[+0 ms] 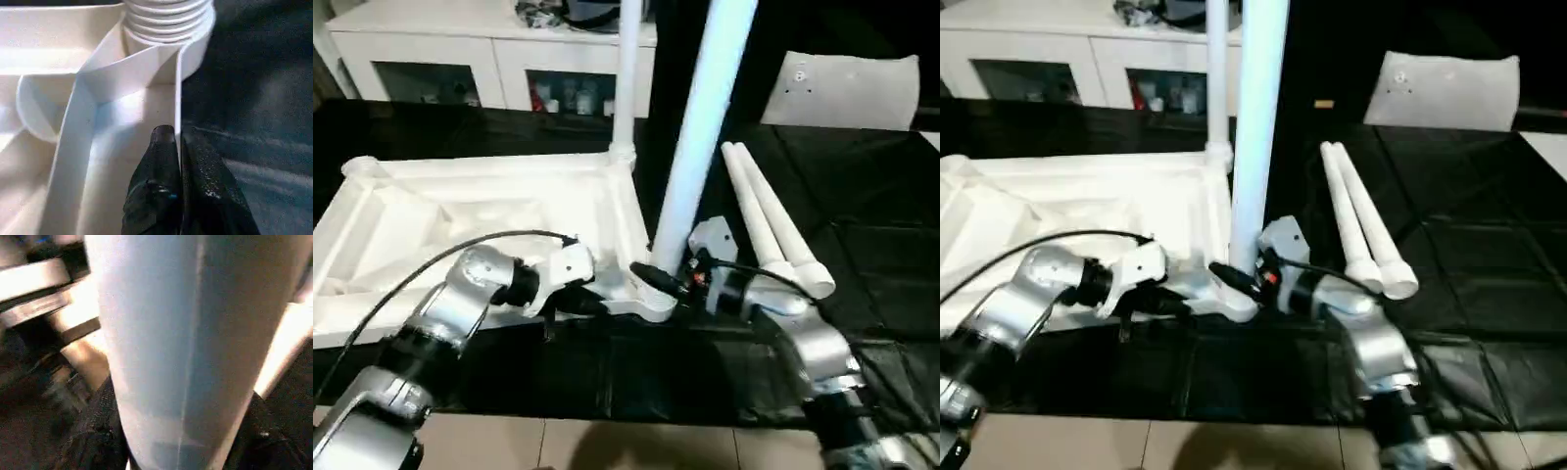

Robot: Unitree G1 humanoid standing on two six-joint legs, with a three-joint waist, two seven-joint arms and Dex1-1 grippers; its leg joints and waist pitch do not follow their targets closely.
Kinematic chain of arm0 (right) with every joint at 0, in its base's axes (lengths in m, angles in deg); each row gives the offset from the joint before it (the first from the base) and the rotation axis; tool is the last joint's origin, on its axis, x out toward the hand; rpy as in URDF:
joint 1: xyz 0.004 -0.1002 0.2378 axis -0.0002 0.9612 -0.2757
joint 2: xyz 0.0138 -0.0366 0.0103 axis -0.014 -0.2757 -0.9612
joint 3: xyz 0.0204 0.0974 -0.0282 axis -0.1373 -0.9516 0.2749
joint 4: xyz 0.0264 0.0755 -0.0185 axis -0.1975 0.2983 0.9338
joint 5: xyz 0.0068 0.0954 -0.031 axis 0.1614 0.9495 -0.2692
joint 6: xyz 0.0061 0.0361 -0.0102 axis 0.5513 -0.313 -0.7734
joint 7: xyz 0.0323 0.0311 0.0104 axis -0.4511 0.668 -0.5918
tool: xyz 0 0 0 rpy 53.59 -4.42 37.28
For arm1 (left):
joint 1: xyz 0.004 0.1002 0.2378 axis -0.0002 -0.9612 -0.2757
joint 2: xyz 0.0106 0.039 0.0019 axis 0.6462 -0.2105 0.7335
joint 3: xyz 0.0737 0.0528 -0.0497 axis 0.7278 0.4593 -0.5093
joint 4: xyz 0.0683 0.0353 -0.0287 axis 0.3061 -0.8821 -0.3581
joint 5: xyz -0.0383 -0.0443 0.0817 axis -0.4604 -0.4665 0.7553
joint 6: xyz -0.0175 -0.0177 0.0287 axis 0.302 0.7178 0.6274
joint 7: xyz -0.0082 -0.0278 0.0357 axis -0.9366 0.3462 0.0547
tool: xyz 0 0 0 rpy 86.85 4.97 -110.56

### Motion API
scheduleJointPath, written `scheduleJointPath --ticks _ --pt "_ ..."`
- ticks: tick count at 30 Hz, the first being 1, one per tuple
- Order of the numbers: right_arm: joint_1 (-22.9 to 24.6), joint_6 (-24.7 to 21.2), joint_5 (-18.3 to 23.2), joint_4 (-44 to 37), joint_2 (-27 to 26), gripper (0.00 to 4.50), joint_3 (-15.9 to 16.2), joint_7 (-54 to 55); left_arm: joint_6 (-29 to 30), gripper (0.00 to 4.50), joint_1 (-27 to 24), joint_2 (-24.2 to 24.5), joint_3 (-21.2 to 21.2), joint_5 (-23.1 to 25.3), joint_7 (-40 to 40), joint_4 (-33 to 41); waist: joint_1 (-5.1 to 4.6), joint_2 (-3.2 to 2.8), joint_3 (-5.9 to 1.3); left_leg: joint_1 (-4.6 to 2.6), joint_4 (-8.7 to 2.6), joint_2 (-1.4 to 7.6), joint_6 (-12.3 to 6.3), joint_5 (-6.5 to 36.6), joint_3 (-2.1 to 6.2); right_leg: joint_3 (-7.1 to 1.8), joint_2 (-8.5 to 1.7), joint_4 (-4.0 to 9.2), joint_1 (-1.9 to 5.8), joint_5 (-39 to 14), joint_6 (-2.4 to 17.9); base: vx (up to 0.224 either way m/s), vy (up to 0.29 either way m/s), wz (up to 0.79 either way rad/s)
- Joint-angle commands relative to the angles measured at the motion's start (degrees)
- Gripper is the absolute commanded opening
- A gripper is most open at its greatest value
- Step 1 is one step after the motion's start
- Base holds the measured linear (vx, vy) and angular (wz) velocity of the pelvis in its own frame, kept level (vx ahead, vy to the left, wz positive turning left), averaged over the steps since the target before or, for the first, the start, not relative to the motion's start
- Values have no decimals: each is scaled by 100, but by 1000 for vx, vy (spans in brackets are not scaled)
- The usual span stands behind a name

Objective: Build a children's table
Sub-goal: Insert table leg to table base

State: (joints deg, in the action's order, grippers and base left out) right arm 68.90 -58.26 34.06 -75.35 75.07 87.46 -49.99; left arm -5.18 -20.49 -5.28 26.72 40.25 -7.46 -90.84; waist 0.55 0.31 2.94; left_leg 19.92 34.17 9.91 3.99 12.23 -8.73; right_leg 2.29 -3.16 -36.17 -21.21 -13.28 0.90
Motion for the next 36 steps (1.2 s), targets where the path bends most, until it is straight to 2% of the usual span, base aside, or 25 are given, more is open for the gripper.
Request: scheduleJointPath --ticks 1,2,3,4,5,7,8,9,10,11,12,13,17,23,24,27,28,30,36 --pt "33 -114 -132 450 -127 190 43 393 536 0 -139 -118 -314 24 713 385 19 -63 -215 -7 -503 324 124 1478 83 -319 -505 542 138 -1625 1280 0 0 0" --pt "-57 -59 -141 635 -295 190 -127 773 952 0 -385 -316 -398 -14 1015 863 -29 -44 -217 37 -521 346 135 1405 89 -319 -517 515 162 -1544 1298 0 0 0" --pt "-98 -34 -145 716 -367 190 -195 931 1111 0 -490 -405 -419 -17 1140 1057 -37 -60 -228 59 -518 320 89 1311 92 -293 -482 531 170 -1480 1246 0 0 0" --pt "-236 38 -176 969 -563 190 -352 1328 1475 0 -714 -678 -392 39 1435 1444 -102 1 -241 76 -505 334 58 1121 89 -295 -481 502 180 -1141 1336 0 0 0" --pt "-348 92 -207 1153 -693 190 -441 1607 1677 0 -835 -926 -350 99 1674 1631 -110 -2 -246 67 -480 316 -23 977 57 -304 -469 510 162 -918 1389 0 0 0" --pt "-419 140 -231 1277 -771 190 -491 1773 1820 0 -907 -1073 -323 134 1832 1761 -116 -23 -260 73 -463 309 -82 840 52 -299 -471 498 186 -727 1435 0 0 0" --pt "-499 196 -262 1399 -849 190 -535 1941 1926 0 -950 -1240 -267 176 1994 1826 -119 -10 -249 79 -450 303 -145 768 37 -301 -466 501 184 -601 1454 0 0 0" --pt "-557 235 -286 1484 -906 190 -559 2044 1987 0 -963 -1346 -213 209 2114 1848 -106 34 -248 82 -444 281 -204 776 19 -301 -466 524 185 -726 1410 0 0 0" --pt "-615 280 -312 1569 -966 190 -583 2140 2051 0 -972 -1448 -153 246 2233 1867 -102 13 -236 82 -454 282 -202 798 24 -300 -471 542 177 -916 1359 0 0 0" --pt "-657 285 -330 1610 -1031 190 -575 2198 2006 0 -931 -1486 -33 352 2283 1791 -98 42 -241 71 -450 287 -205 850 18 -298 -470 560 171 -1031 1322 0 0 0" --pt "-659 288 -331 1613 -1036 190 -573 2202 2007 0 -930 -1484 -23 364 2291 1793 -83 17 -236 72 -463 293 -185 904 32 -299 -468 556 169 -1153 1249 0 0 0" --pt "-654 291 -332 1610 -1059 190 -551 2186 1983 0 -901 -1453 11 438 2332 1753 -86 34 -238 74 -470 299 -178 932 32 -298 -461 558 167 -1171 1210 0 0 0" --pt "-557 321 -378 1558 -1069 190 -466 2069 1911 0 -737 -1228 -42 599 2338 1499 -81 19 -236 59 -493 298 -112 1111 43 -300 -454 566 138 -1247 1092 0 0 0" --pt "-508 415 -417 1571 -1066 190 -443 2016 1942 0 -619 -1143 -142 605 2340 1350 -79 17 -241 61 -496 299 -72 1127 41 -307 -459 563 134 -1160 1102 0 0 0" --pt "-507 428 -420 1575 -1062 246 -442 2020 1930 0 -610 -1133 -144 608 2340 1330 -77 10 -241 58 -497 299 -66 1157 40 -309 -461 566 133 -1188 1104 0 0 0" --pt "-496 433 -340 1556 -1062 246 -486 1929 1806 0 -571 -1028 -151 588 2262 1201 -77 16 -232 57 -508 300 -64 1267 48 -311 -466 587 120 -1374 1066 0 0 0" --pt "-496 433 -340 1556 -1062 274 -486 1929 1806 0 -571 -1028 -151 588 2262 1201 -78 19 -234 54 -510 301 -55 1290 48 -311 -464 587 119 -1402 1061 0 0 0" --pt "-482 473 -334 1530 -1049 287 -502 1870 1707 0 -535 -948 -132 560 2191 1117 -81 9 -233 55 -509 302 -51 1296 47 -317 -468 595 113 -1394 1076 0 0 0" --pt "-346 535 -328 1324 -962 338 -492 1778 1334 0 -438 -758 -75 622 1995 885 -66 18 -258 87 -487 297 -135 940 33 -312 -464 543 149 -860 1147 0 0 0"
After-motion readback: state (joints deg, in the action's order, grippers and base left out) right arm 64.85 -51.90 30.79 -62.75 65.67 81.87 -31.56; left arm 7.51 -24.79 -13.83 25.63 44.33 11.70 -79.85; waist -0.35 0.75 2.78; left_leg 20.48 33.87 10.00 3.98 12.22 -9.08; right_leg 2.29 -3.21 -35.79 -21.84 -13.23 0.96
